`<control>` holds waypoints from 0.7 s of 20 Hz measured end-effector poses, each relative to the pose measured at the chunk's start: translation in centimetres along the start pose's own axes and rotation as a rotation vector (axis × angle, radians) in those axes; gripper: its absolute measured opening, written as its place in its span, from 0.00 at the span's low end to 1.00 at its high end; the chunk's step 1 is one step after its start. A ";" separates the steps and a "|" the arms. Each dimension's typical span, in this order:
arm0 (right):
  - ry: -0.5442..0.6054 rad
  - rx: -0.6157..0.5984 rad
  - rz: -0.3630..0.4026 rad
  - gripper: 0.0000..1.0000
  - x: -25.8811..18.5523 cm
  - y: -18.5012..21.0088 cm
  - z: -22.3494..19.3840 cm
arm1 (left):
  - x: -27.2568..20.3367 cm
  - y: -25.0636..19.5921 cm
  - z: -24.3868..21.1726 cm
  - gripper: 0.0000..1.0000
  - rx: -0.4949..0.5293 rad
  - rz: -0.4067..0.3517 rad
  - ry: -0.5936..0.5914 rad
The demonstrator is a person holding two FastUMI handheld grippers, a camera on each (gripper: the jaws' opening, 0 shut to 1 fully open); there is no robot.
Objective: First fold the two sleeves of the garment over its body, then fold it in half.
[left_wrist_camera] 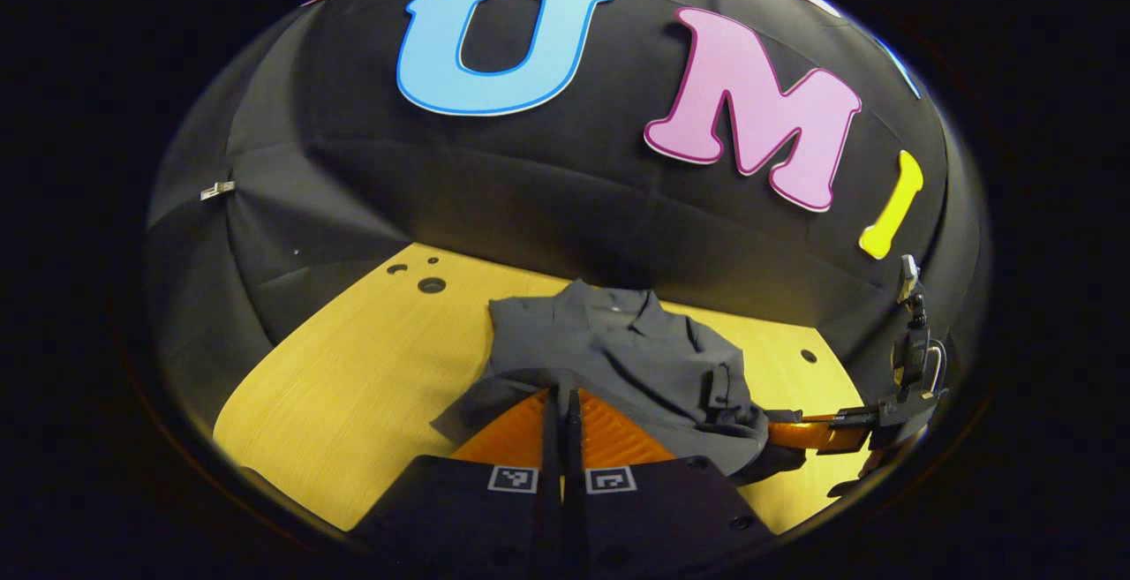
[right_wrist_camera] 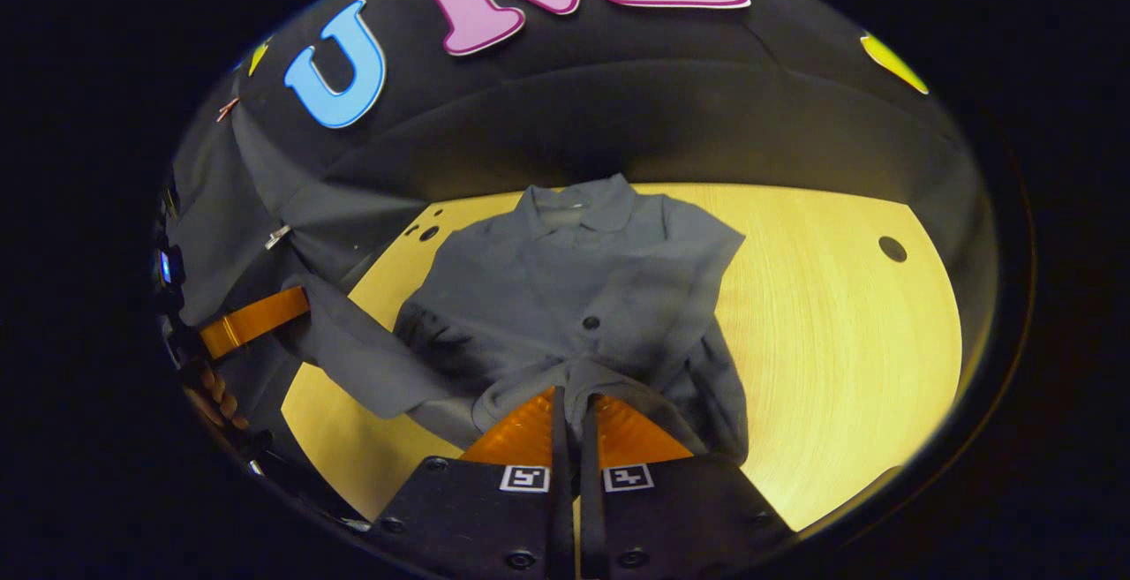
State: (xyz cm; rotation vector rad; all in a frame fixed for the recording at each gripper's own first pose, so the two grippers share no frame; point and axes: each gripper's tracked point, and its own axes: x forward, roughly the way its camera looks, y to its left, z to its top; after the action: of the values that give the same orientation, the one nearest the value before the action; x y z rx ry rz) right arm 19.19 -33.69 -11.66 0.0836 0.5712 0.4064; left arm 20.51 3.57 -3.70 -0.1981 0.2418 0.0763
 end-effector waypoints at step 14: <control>-0.206 0.050 -0.037 0.07 10.6 -5.4 13.0 | 17.5 1.9 5.3 0.05 -0.037 0.000 -0.099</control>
State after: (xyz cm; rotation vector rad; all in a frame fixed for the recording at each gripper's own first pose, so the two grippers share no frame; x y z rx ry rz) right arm 36.26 -33.98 -7.16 0.1609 0.3790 0.3424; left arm 38.54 7.39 -3.26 -0.2309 0.1416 0.0907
